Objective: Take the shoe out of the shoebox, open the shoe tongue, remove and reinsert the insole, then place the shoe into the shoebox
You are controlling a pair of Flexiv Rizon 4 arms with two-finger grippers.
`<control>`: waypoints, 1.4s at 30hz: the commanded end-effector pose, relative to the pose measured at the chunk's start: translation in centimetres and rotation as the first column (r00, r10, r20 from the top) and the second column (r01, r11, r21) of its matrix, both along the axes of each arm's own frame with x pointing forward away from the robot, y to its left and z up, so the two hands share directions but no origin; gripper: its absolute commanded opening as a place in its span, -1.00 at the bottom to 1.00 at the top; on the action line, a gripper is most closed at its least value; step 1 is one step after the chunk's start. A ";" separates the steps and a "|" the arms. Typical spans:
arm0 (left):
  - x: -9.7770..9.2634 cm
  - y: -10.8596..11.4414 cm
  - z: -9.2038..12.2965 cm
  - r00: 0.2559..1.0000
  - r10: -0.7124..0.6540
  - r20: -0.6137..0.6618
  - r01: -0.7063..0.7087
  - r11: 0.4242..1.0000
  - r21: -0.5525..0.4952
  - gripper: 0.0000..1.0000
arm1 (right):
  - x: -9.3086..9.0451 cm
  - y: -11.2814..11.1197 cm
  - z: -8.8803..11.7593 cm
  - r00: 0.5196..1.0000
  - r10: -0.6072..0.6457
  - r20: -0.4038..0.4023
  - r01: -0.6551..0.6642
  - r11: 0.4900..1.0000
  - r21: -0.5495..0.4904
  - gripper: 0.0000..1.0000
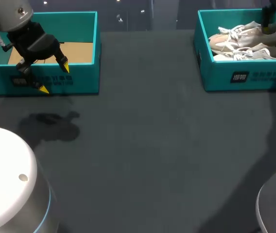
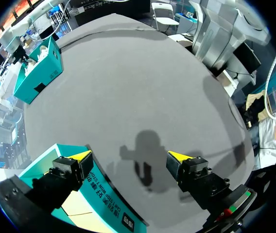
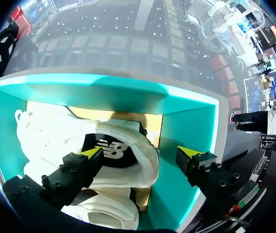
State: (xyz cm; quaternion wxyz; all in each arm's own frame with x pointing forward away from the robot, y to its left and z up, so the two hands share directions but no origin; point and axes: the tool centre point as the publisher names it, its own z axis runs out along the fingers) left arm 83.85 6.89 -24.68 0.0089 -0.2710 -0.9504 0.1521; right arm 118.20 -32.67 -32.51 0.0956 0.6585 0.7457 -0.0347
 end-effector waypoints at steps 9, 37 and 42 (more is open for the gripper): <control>0.0 -0.3 0.5 0.998 0.062 0.004 -0.062 0.998 0.001 1.00 | -5.7 2.7 7.1 0.999 0.038 0.030 -0.040 0.997 0.069 1.00; 2.0 5.8 4.1 0.111 0.980 0.167 -0.988 0.090 0.128 1.00 | -13.5 7.7 12.3 0.992 0.116 0.039 -0.119 0.989 0.093 1.00; 2.5 5.9 4.2 0.014 0.987 0.162 -0.988 -0.011 0.154 1.00 | -14.2 8.1 12.6 0.996 0.089 0.031 -0.092 0.991 0.093 1.00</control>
